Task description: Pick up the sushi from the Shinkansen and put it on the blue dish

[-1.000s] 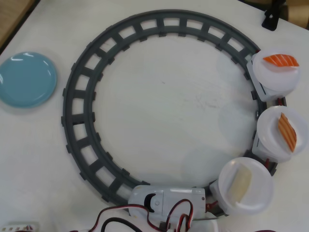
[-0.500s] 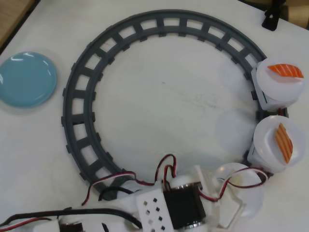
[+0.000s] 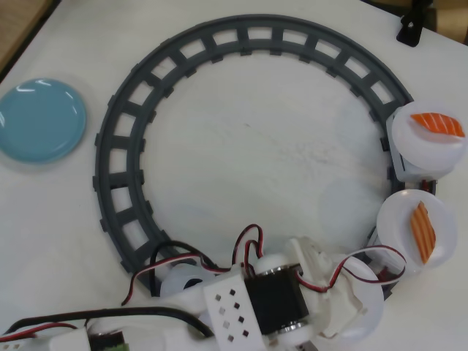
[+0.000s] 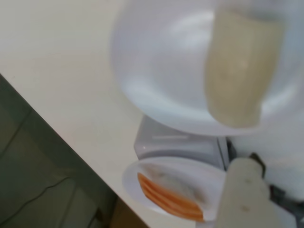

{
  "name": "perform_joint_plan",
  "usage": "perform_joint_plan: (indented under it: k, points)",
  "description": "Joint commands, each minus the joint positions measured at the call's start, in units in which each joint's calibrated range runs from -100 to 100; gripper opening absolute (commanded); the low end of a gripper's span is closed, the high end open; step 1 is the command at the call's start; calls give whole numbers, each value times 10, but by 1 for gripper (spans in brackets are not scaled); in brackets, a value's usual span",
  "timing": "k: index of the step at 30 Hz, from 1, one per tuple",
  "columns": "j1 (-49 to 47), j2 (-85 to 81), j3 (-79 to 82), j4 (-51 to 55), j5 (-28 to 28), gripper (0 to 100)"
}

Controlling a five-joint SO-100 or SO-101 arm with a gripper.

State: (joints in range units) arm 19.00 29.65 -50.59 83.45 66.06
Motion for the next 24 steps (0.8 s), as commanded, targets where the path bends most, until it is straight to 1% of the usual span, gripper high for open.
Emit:
perform_joint_plan:
  k: [1, 6, 8, 10, 13, 18, 22, 24]
  points:
    - [-11, -8, -9, -22, -59, 31]
    - [-5, -17, -8, -26, -120, 31]
    - [-3, -17, -8, -22, -133, 31]
    - [-1, -17, -8, 6, -126, 31]
    - [9, -19, -14, 69, -98, 31]
    - [11, -17, -84, 157, -96, 31]
    - [19, -17, -100, 158, -96, 31]
    - [27, -18, -94, 158, -82, 31]
